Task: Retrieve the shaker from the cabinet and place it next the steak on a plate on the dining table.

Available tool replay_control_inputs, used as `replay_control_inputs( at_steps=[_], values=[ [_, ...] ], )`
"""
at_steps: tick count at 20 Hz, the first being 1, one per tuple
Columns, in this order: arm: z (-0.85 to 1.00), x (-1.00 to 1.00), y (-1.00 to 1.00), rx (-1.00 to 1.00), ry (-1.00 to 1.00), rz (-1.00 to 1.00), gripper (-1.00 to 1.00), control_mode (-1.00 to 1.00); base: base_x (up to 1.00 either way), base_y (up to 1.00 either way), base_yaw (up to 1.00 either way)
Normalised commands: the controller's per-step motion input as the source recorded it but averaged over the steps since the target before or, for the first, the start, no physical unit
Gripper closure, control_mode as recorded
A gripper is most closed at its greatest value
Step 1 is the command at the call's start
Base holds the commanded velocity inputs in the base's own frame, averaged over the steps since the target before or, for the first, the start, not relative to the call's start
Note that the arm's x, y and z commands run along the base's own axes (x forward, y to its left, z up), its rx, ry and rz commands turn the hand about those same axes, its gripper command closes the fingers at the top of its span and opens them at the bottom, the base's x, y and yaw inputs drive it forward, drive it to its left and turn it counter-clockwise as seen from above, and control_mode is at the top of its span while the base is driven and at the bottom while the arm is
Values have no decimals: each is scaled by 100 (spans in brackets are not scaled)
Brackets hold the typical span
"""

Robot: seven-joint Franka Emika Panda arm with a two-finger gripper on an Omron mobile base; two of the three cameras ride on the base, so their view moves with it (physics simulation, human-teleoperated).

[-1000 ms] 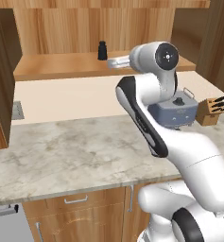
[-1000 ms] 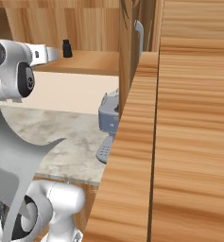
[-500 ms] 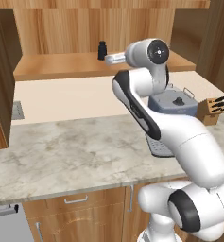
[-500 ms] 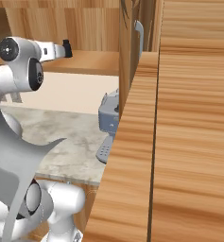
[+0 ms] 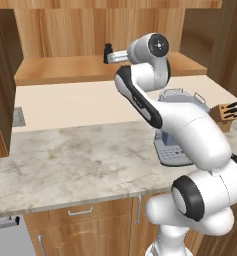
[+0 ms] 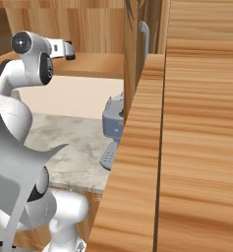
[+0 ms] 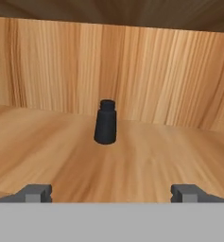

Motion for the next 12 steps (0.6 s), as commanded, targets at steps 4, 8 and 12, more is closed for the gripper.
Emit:
replay_control_inputs(
  at_steps=[4,8,12],
  values=[
    [0,24,0,0,4,0,-100,-100,0,0,0],
    [0,26,0,0,4,0,-100,-100,0,0,0],
    [0,31,5,0,4,0,-100,-100,0,0,0]
  ],
)
